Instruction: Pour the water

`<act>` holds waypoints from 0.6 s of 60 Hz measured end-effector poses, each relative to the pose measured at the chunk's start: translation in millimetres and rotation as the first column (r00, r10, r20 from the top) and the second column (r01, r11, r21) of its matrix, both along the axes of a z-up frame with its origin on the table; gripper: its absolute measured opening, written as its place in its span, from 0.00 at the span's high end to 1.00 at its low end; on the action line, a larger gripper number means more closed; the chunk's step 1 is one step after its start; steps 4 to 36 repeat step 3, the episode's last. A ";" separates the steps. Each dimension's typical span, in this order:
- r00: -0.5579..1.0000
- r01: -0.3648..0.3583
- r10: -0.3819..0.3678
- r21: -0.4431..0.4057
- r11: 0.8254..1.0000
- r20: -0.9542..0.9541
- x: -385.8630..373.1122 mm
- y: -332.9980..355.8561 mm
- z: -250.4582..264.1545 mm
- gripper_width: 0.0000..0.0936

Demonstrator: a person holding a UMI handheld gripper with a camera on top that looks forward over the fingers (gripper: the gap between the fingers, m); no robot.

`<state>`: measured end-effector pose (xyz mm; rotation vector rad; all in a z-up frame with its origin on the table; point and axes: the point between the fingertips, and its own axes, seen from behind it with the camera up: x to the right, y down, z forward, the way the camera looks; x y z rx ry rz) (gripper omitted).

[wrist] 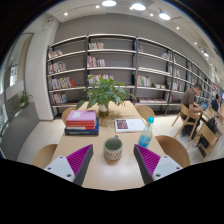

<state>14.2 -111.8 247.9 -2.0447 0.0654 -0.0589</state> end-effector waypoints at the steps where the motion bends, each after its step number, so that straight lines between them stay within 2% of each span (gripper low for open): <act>1: 1.000 0.002 -0.002 0.000 1.000 -0.001 -0.4 0.0 0.8 0.10; 36: 1.000 0.002 -0.002 -0.002 1.000 -0.004 -2.0 -0.7 2.5 0.10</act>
